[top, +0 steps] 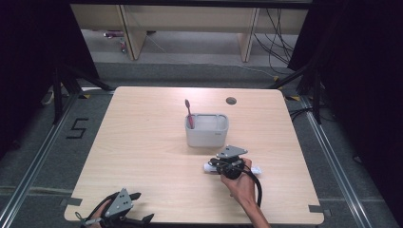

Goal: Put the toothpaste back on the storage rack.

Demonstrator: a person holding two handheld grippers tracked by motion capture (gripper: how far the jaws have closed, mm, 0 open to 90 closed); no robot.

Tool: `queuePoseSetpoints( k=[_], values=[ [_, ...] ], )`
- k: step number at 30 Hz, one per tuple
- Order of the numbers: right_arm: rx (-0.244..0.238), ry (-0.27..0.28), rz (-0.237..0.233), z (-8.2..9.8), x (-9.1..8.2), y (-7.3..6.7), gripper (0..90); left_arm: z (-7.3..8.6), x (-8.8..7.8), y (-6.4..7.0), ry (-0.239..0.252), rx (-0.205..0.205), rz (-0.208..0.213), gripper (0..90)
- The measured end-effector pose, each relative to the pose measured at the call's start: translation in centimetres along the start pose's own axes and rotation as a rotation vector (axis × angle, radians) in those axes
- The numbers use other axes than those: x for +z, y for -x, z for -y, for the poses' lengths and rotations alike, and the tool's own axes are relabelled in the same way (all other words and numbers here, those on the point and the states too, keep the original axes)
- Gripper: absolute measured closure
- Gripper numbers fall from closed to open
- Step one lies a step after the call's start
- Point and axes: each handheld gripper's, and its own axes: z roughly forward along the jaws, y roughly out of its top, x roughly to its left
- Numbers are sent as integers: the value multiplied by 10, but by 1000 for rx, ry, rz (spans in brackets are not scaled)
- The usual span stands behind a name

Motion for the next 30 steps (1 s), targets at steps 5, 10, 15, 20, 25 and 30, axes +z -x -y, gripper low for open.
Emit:
queuePoseSetpoints(
  k=[5,10,15,20,25,30],
  values=[
    [14,-18,1,-3,11,0,900,0,0,0,1,1,2,174],
    [5,-39,-2,-10,16,-1,900,0,0,0,-10,0,12,174],
    [11,-63,4,-15,23,-4,900,0,0,-1,-4,7,4,174],
    [8,-88,12,-16,29,-4,900,1,1,0,-3,7,-4,174],
    [9,-105,6,-15,30,-5,900,1,1,2,20,-16,3,174],
    [13,-118,-20,-13,28,-7,900,2,1,0,-2,12,-19,175]
  ],
)
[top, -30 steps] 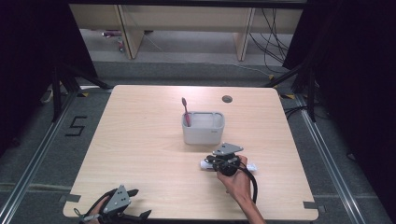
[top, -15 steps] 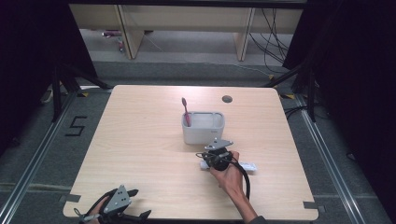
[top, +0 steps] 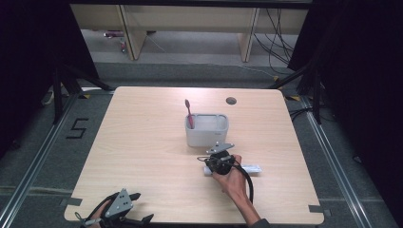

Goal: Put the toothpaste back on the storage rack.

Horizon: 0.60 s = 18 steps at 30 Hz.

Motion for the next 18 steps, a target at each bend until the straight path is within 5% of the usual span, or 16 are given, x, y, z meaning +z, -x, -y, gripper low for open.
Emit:
queuePoseSetpoints(
  k=[4,9,18],
  values=[
    [-33,-7,-26,4,-5,-5,900,0,-2,1,15,-24,23,175],
    [-79,-35,-71,11,-14,-14,900,0,-4,-1,-21,-1,20,176],
    [-126,-62,-117,30,-32,-27,900,0,-4,0,-7,-14,19,178]
  ],
)
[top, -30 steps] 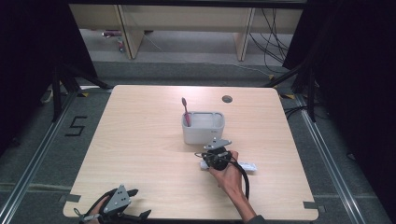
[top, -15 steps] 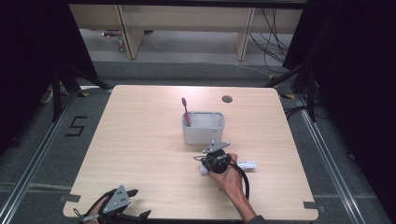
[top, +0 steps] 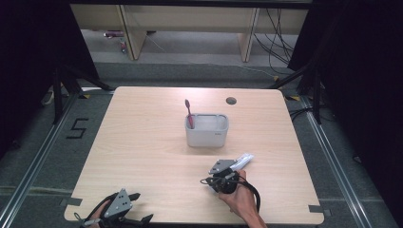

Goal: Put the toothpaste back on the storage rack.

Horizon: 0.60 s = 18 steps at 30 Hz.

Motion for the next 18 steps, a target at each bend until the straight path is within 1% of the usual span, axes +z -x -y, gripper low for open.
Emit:
queuePoseSetpoints(
  k=[1,2,3,4,5,6,7,8,9,10,11,12,13,14,15,16,17,18],
  values=[
    [13,4,-5,3,-2,-3,900,0,0,0,1,-1,2,178],
    [7,2,-16,5,-4,-5,900,0,0,0,5,-4,4,178],
    [-6,3,-23,7,-4,-7,900,0,1,0,21,-15,8,178],
    [3,-2,-27,9,-6,-10,900,0,1,1,23,-20,3,178],
    [-13,-3,-35,10,-6,-11,900,0,1,1,23,-24,4,178],
    [-13,-19,-42,11,-8,-13,900,0,1,1,19,-21,0,178],
    [-13,-7,-41,12,-8,-15,900,0,0,0,6,-5,1,178],
    [-23,-17,-37,13,-10,-16,900,0,-1,0,4,-3,8,179],
    [-30,-20,-46,13,-9,-18,900,0,-1,-1,-4,8,-1,179],
    [-35,-26,-52,14,-10,-19,900,0,1,1,24,-20,6,179],
    [-32,-29,-55,16,-11,-21,900,0,1,1,23,-20,7,179],
    [-33,-19,-54,16,-10,-22,900,0,0,0,10,-4,8,179],
    [-52,-34,-55,17,-10,-23,900,0,0,0,12,-5,8,179],
    [-54,-33,-55,18,-10,-23,900,0,0,1,13,-17,4,179],
    [-52,-42,-59,19,-11,-24,900,0,1,1,19,-21,1,179],
    [-43,-35,-71,21,-12,-26,900,0,1,1,17,-21,3,179],
    [-39,-36,-69,22,-13,-27,900,0,0,0,5,-7,4,179],
    [-42,-42,-64,23,-14,-26,900,0,-1,0,6,-5,8,179]
  ],
)
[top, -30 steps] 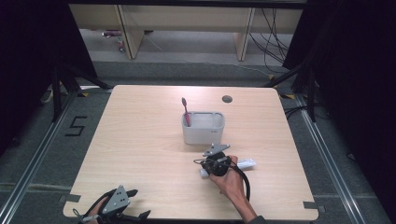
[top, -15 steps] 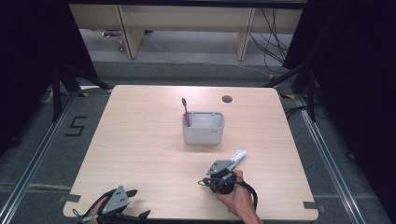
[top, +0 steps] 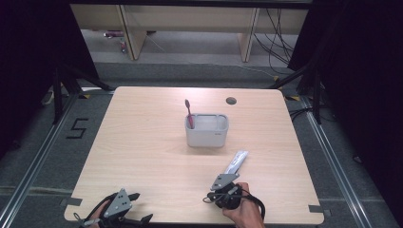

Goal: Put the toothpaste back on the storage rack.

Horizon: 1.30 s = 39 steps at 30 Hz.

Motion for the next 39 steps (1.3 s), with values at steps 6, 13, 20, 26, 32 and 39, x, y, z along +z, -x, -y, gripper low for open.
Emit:
queuePoseSetpoints(
  k=[6,13,20,26,32,39],
  values=[
    [-3,0,-5,6,-7,-2,900,0,1,1,12,-16,-5,179],
    [-10,17,3,14,-10,-4,900,1,2,1,22,-26,-9,179],
    [-8,80,30,10,-21,-4,900,0,1,0,6,4,-8,180],
    [-1,76,48,4,-18,3,900,0,2,0,18,-9,-10,180],
    [138,99,108,7,-37,13,718,0,2,0,26,-13,-12,180],
    [353,42,182,10,-43,31,395,0,2,1,18,-10,-11,180]
  ],
)
